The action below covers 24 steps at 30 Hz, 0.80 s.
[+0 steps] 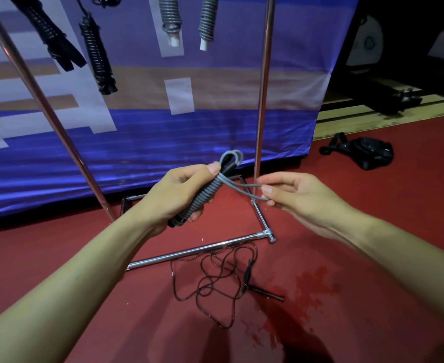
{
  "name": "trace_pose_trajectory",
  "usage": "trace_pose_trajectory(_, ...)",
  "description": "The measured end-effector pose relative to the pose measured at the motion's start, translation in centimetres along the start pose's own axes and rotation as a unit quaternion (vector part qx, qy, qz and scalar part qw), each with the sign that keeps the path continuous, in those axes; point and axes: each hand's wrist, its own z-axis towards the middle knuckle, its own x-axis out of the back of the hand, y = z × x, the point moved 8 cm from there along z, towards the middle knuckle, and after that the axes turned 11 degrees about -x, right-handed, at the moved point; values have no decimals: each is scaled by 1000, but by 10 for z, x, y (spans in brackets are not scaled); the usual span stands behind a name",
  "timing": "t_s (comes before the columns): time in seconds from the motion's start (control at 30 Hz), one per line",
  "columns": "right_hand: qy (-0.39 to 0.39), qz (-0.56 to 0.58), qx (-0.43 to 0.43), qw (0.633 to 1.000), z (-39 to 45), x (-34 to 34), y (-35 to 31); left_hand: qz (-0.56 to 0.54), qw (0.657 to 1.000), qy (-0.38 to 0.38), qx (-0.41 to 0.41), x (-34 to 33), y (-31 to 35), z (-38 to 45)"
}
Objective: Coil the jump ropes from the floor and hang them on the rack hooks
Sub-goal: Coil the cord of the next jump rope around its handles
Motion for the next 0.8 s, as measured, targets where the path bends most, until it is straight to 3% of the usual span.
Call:
trace_pose_trajectory(0.13, 46, -192, 7, 980, 13, 0, -2, 12, 998, -65, -23, -23, 7, -5)
trace_pose_trajectory(0.23, 26, -222, -5, 975, 14, -14, -11, 9, 994, -108, -21, -38, 6, -9)
trace_pose_trajectory(0.37, 36, -106, 5, 994, 14, -12, -26, 31, 996, -86, -10, -37, 2, -8)
trace_pose_trajectory(0.5, -5, 39, 23, 999, 8, -6, -44, 49, 996, -68, 10, -32, -8, -10)
trace_pose_trajectory(0.7, -82, 100, 60, 990, -8, -19, -50, -6, 999, -37, 27, -27, -12, -7)
trace_pose_trajectory(0.8, -100, 166, 28, 981, -5, -21, -42, -44, 998, -45, 25, -28, -10, -7)
